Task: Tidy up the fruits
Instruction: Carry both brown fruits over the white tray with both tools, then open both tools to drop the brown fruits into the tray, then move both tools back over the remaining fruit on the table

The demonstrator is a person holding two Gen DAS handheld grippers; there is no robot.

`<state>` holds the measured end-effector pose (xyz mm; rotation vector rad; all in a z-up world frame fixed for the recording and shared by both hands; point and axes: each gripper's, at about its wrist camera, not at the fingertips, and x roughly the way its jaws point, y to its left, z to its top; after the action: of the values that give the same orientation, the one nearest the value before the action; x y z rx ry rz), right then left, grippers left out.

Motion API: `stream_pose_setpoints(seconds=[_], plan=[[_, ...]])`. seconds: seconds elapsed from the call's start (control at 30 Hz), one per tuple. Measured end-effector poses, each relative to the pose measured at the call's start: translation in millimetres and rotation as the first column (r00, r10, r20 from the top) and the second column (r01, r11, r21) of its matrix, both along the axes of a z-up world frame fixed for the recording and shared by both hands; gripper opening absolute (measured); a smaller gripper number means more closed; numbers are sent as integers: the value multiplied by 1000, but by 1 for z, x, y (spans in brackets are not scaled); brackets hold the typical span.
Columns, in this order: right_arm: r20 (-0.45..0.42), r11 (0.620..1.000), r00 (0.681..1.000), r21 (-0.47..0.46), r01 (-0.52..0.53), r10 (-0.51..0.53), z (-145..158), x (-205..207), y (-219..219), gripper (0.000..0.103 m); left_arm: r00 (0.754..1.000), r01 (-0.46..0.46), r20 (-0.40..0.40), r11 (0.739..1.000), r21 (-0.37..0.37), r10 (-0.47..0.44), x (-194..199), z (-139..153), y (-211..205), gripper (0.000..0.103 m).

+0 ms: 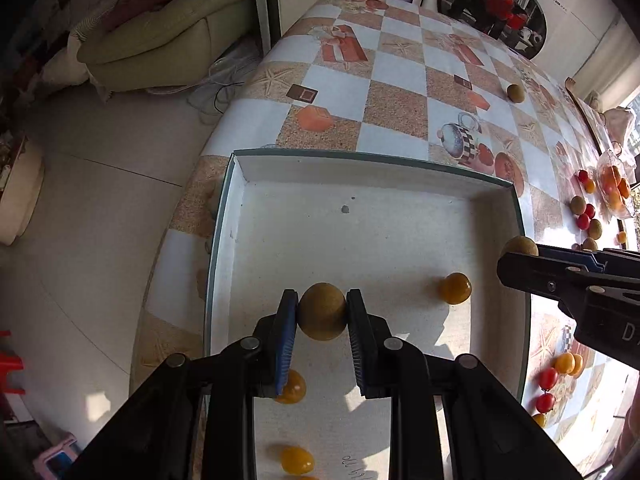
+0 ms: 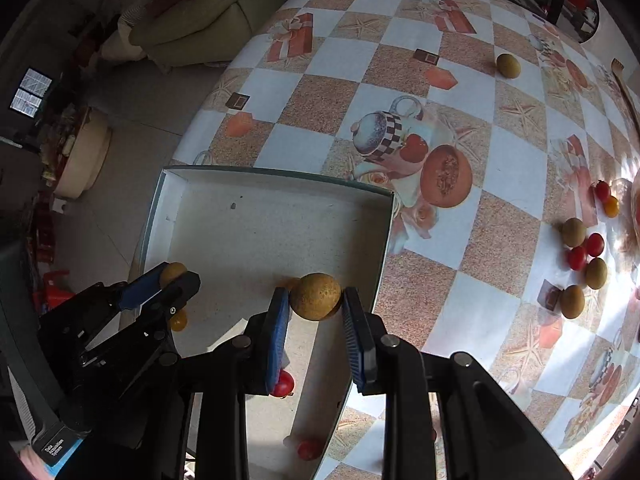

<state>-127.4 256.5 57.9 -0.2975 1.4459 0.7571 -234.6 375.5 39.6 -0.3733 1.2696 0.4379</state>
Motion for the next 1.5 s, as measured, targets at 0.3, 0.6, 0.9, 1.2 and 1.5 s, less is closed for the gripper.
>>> stream_pose_setpoints(seconds=[0.3,0.6,0.9,1.2,1.5], plan=[[-19,999,1000,-33,24,-24,-24,18,21,30,1000,2,-22,1000,4,-2,8,-14,5,26],[-21,998,1000,-67,17,-18,-42,26,35,30,998,47,-39,998,43,-46,15,-21,-1,26],[-18,996,1000,-89,-21,19,-46,21,51,36,998,63,-24,997,53,-62,8,-21,-3,71],[10,1000,1000,5,23,-23,-12,22,44,81,993,117,-38,992,57,-115,4,-16,-17,76],[34,992,992,47,121,-123,20,29,-6,85,987,159,-42,985,63,-157,2,6,-40,76]])
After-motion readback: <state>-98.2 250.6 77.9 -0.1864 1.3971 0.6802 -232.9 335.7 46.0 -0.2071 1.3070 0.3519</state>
